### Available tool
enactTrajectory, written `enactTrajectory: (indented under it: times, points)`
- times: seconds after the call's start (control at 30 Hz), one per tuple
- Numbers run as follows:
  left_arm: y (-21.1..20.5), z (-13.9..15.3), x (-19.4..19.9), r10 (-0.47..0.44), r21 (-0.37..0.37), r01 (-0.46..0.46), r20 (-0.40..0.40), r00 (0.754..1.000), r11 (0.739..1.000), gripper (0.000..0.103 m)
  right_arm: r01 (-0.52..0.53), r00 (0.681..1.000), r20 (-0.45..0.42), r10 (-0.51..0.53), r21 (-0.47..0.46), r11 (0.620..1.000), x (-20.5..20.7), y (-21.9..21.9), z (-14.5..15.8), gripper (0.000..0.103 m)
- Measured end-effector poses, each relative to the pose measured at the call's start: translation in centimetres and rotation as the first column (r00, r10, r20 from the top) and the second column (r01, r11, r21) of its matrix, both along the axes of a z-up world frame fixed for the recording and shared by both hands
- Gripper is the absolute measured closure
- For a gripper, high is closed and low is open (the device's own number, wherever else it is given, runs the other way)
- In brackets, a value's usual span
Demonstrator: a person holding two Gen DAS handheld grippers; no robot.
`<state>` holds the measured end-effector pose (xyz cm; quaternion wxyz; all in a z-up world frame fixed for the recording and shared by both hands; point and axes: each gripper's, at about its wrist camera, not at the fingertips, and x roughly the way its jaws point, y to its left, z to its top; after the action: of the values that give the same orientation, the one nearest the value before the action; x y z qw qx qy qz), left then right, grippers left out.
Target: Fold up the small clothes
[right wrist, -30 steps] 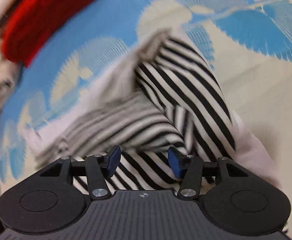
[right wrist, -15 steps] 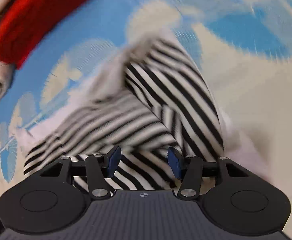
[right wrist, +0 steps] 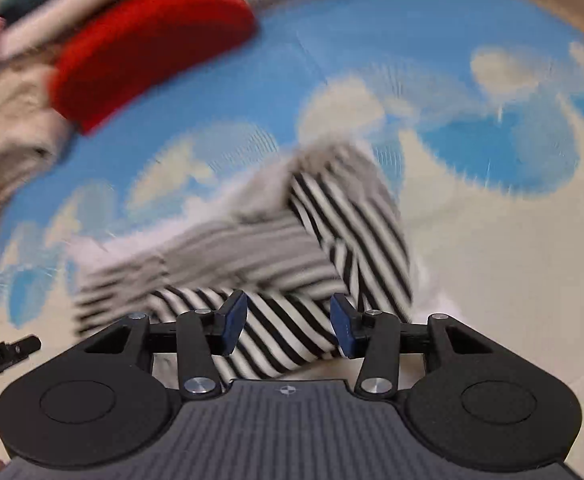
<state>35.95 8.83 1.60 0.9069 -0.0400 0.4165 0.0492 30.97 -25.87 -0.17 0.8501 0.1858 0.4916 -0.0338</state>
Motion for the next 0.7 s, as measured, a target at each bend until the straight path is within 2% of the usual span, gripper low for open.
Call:
enactTrajectory:
  times: [0.07,0.17,0.3,0.47,0.53,0.63,0.7]
  points:
    - [0.4,2.5,-2.2,-0.001,-0.002,0.001,0.046,0.999,1.0,0.066,-0.022,0.995,0.099,0.024,-0.02,1.0,-2.4,-0.2,4.3,0.052]
    - [0.4,5.4,-6.8,-0.045,-0.001,0.046,0.117,0.992,0.999,0.066,-0.03,0.976,0.213,0.037,-0.036,0.999,-7.0,-1.1,9.1,0.046]
    - [-0.8,6.7,-14.5,-0.133,-0.012,0.137,0.159,0.978,0.991,0.064,-0.041,0.959,0.277,0.06,-0.073,0.996,-13.8,-2.4,11.2,0.043]
    - [-3.3,4.6,-23.3,-0.251,0.052,0.245,0.152,0.956,0.968,0.064,-0.027,0.952,0.301,0.053,-0.089,0.996,-21.6,-3.6,9.4,0.044]
    - [-3.9,3.1,-25.4,-0.278,0.057,0.273,0.133,0.951,0.96,0.064,-0.02,0.956,0.291,0.046,-0.091,0.996,-24.0,-4.0,7.9,0.044]
    - [-4.0,1.5,-27.5,-0.3,0.057,0.295,0.123,0.946,0.954,0.064,-0.018,0.964,0.26,0.053,-0.135,0.991,-26.7,-3.9,4.7,0.046]
    - [-4.0,1.4,-28.3,-0.313,0.073,0.306,0.112,0.943,0.949,0.064,-0.028,0.983,0.173,0.056,-0.16,0.987,-26.9,-3.7,3.1,0.05]
